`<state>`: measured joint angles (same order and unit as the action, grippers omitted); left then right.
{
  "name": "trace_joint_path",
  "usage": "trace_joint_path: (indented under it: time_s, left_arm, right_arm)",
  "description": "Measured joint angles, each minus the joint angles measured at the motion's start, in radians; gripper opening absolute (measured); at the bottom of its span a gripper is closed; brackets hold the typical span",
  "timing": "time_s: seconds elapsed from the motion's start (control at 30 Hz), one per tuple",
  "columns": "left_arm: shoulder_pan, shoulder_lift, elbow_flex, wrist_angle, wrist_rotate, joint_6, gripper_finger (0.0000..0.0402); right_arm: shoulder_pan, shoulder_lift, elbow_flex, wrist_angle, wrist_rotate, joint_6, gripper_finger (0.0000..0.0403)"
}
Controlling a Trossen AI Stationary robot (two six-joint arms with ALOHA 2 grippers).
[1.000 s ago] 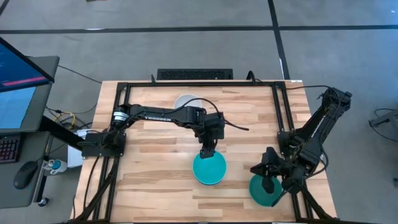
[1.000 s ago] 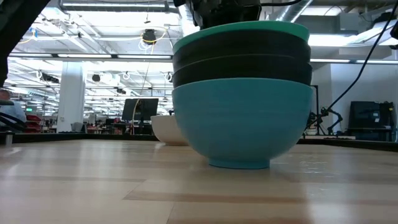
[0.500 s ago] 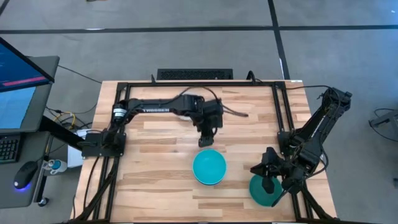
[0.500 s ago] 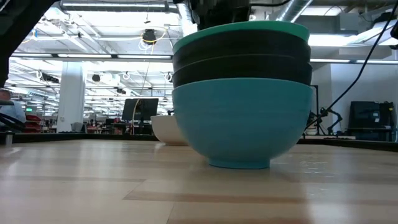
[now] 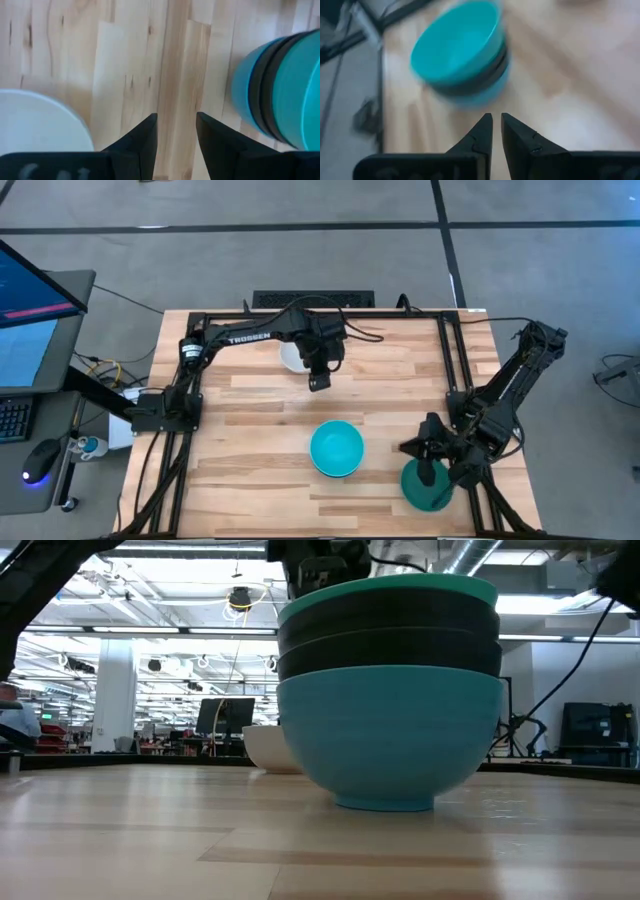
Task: Nest bowls inside each other
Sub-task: Stack the white bowl on top of the light blue bowl
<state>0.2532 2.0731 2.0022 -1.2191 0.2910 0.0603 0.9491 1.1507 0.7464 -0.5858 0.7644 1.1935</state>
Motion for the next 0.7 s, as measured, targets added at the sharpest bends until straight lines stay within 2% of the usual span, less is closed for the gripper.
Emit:
trace_joint_path:
  time_s: [0.17, 0.43, 0.57, 0.7]
  left_arm:
    - [0.003, 0.000, 0.000, -0.033, 0.011, 0.035, 0.0126]
    - [0.025, 0.000, -0.023, -0.050, -0.001, 0.076, 0.0126]
    - [0.052, 0.001, -0.079, -0.116, -0.012, 0.079, 0.0126]
    - [0.066, 0.001, -0.153, -0.109, 0.006, 0.078, 0.0126]
  right_arm:
    - [-0.076, 0.000, 0.000, 0.000, 0.193, -0.042, 0.0061]
    - [-0.207, 0.000, 0.000, 0.107, 0.138, -0.252, 0.0061]
    - [-0.255, 0.000, 0.000, 0.108, 0.155, -0.262, 0.0061]
    - [-0.295, 0.000, 0.000, 0.100, 0.156, -0.267, 0.0061]
